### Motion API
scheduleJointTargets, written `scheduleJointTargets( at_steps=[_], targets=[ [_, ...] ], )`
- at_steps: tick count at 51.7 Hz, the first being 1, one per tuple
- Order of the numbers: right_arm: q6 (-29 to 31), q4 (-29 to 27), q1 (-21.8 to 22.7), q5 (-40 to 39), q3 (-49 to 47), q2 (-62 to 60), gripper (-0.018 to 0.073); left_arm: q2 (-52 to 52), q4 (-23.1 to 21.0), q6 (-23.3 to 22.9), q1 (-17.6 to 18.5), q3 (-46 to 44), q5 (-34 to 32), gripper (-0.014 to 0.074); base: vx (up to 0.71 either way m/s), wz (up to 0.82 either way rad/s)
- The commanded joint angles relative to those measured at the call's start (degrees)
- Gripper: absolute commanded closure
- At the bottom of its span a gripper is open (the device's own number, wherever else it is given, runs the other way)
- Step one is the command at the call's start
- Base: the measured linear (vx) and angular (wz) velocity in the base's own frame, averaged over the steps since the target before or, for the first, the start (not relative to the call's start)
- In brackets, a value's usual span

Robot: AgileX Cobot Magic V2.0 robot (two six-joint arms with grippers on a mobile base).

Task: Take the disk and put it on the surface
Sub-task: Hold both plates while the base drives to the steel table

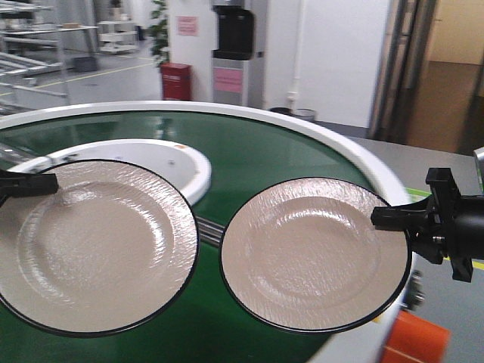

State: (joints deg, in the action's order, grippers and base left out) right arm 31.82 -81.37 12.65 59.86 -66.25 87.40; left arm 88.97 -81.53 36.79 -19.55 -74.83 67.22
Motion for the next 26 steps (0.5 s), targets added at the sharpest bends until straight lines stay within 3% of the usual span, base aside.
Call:
scheduleJointTargets(
  at_steps=[1,26],
  targets=[
    [-0.4,-7.9,0.2,1.8,-1.8,-2.7,0.0568,-2.6,-8.5,-0.9,0.1,-1.6,1.5,0.0604,-0.16,-0.61],
    [-0.4,-7.9,0.2,1.8,-1.8,-2.7,0.0568,-2.6,-8.5,-0.9,0.1,-1.6,1.5,0.0604,-0.15,-0.56]
  ],
)
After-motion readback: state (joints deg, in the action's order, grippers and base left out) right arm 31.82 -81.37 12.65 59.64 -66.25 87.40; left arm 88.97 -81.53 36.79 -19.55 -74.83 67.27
